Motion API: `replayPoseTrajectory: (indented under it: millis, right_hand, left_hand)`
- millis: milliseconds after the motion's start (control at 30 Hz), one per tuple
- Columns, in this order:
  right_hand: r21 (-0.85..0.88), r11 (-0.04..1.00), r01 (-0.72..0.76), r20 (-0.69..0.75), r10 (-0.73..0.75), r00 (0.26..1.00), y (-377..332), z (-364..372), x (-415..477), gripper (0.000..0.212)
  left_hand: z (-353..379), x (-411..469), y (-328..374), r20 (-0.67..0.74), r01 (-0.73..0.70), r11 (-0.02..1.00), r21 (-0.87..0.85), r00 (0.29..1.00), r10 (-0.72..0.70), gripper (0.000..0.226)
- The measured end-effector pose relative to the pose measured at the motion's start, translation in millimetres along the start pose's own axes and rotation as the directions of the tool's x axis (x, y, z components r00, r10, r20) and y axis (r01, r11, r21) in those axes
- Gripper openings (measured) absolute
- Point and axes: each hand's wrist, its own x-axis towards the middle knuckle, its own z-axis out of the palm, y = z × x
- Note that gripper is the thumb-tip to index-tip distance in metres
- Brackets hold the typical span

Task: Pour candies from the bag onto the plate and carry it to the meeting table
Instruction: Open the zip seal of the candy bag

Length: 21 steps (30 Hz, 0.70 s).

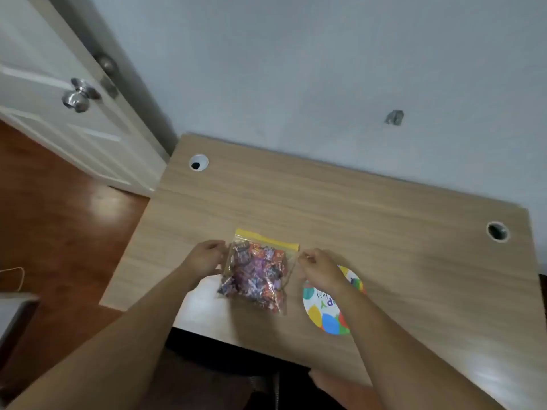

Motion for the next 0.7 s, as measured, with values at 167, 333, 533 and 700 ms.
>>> replayPoseTrajectory:
  millis: [167,333,533,700]
  right_hand:
    - [0.192,0.980,-0.057,-0.038,0.066,0.997,3,25,32,0.041]
    - [0.229,0.972,-0.057,-0.100,0.082,0.992,-6,29,54,0.039]
    - [0.067,0.984,0.163,-0.045,-0.160,0.986,-26,38,13,0.014]
    - [-0.046,0.916,0.399,-0.115,-0.402,0.908,-33,58,-48,0.017]
  left_hand:
    - [17,6,-18,0.003,0.075,0.994,-0.076,0.997,-0.075,0.023]
    - [24,6,-28,-0.018,0.101,0.988,-0.114,0.994,-0.103,0.021]
    - [21,-8,-28,-0.066,0.015,0.985,-0.171,0.997,-0.027,0.022]
    - [9,-37,-4,0.027,0.056,0.958,-0.280,0.998,-0.050,0.056]
